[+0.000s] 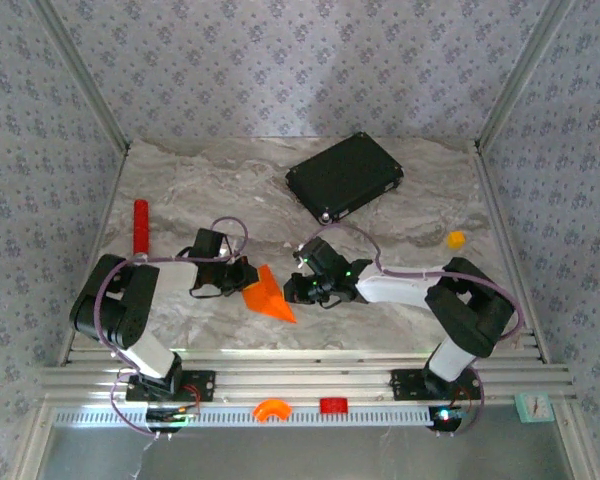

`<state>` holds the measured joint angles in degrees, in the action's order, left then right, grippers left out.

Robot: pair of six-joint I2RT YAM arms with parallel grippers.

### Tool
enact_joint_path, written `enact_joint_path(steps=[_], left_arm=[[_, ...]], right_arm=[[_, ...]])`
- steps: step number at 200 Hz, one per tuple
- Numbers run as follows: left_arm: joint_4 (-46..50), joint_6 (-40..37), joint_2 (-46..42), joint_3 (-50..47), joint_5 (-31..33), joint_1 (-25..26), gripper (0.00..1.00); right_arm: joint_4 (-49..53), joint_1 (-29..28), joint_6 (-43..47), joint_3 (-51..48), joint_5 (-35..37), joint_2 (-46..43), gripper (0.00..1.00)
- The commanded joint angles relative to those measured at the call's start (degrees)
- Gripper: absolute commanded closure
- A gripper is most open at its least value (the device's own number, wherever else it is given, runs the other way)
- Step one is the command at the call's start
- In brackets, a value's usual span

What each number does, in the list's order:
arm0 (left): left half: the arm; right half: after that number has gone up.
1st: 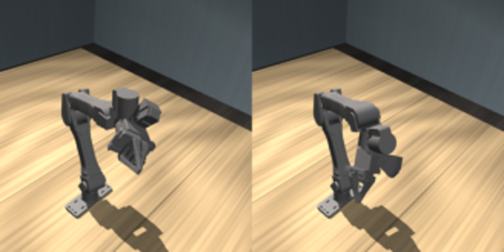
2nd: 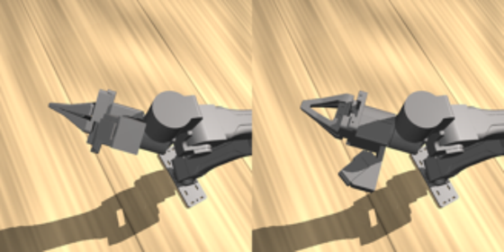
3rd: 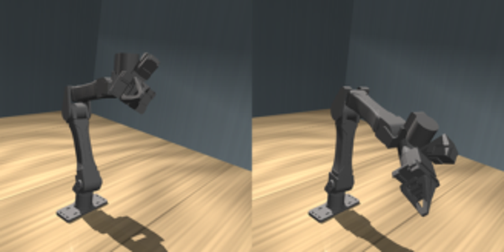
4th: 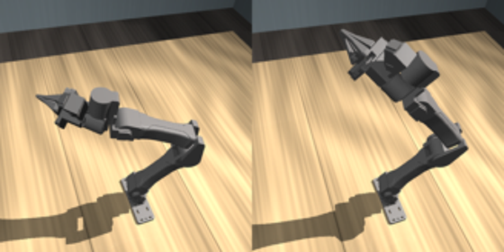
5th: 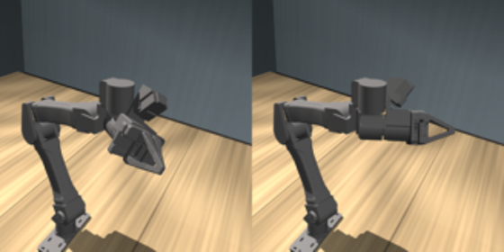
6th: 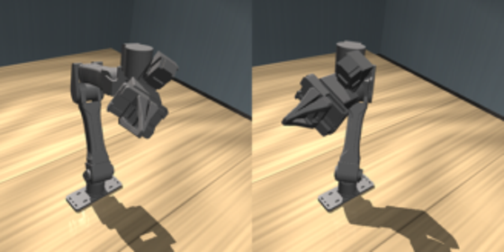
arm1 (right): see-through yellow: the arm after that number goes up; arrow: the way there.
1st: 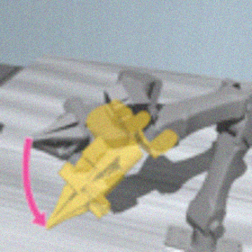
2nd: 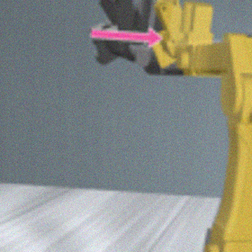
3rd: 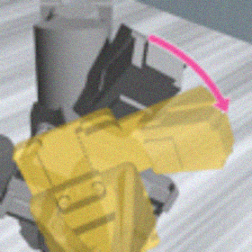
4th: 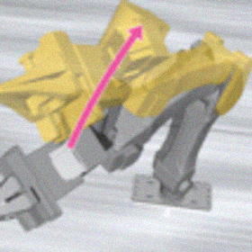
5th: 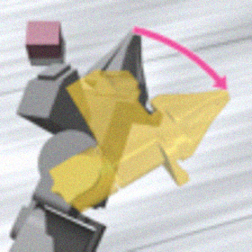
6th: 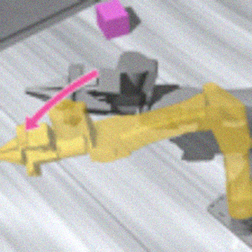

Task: Fold a paper plane with a square sheet of paper (pick it up from the middle)

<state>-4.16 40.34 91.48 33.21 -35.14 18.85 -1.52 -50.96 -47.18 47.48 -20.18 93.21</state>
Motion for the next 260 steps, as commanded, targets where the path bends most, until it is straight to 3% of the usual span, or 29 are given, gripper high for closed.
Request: enact_joint_path(steps=[1, 130, 215, 260], left_arm=[[3.33, -1.20, -0.69, 0.27, 2.88, -0.33, 1.00], [3.90, -1.32, -0.77, 0.79, 2.95, -0.31, 1.00], [4.41, -1.26, -1.28, 0.80, 3.03, -0.31, 1.00], [4.16, -1.07, -0.50, 1.06, 2.88, -0.22, 1.00]], right_arm=[[-0.48, 0.24, -0.71, -0.17, -0.12, -0.40, 0.90], [1.85, -0.98, 1.02, 3.63, -1.65, 3.82, 0.86], [3.00, 1.27, -0.40, -0.42, 0.30, -1.72, 0.86], [2.58, 1.17, -1.23, -0.75, -0.13, -0.35, 0.83]])
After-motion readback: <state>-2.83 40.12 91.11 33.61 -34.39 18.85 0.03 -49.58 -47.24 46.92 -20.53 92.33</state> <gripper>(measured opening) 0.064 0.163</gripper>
